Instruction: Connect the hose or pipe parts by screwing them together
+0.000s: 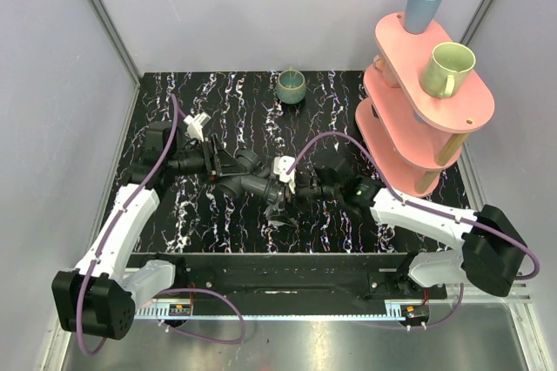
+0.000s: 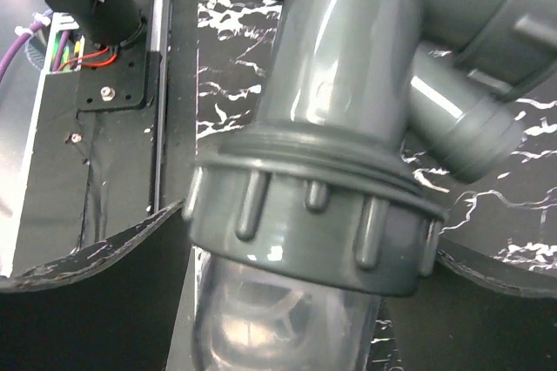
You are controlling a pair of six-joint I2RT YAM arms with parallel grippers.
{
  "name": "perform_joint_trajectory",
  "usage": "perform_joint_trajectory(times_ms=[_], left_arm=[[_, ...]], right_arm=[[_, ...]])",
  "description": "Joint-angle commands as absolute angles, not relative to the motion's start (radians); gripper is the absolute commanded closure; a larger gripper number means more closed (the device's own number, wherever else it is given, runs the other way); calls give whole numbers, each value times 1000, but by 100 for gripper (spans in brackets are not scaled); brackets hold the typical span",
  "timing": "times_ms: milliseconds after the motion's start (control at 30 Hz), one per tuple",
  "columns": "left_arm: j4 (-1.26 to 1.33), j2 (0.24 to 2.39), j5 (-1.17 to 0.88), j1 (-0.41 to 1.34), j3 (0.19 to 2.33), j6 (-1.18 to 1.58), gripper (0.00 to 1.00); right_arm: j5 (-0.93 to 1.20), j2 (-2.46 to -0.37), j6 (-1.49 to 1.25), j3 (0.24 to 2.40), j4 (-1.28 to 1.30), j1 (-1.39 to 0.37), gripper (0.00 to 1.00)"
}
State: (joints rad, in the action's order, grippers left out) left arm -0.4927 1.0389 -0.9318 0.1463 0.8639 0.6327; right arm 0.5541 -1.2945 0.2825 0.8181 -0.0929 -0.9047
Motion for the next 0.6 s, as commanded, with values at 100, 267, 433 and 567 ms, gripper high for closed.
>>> perform_joint_trajectory(times_ms=[100, 267, 433, 567], left_arm=[[-376, 997, -976, 144, 890, 678, 100], [-437, 1006, -899, 144, 899, 620, 100], [-448, 1008, -838, 143, 907, 624, 100], [-428, 999, -830, 143, 891, 666, 100]], right_arm=[[558, -1313, 239, 830, -121, -925, 10], [454, -1258, 248, 847, -71, -925, 7], [381, -1163, 273, 856, -15, -925, 5], [362, -1121, 320, 884, 34, -925, 5]])
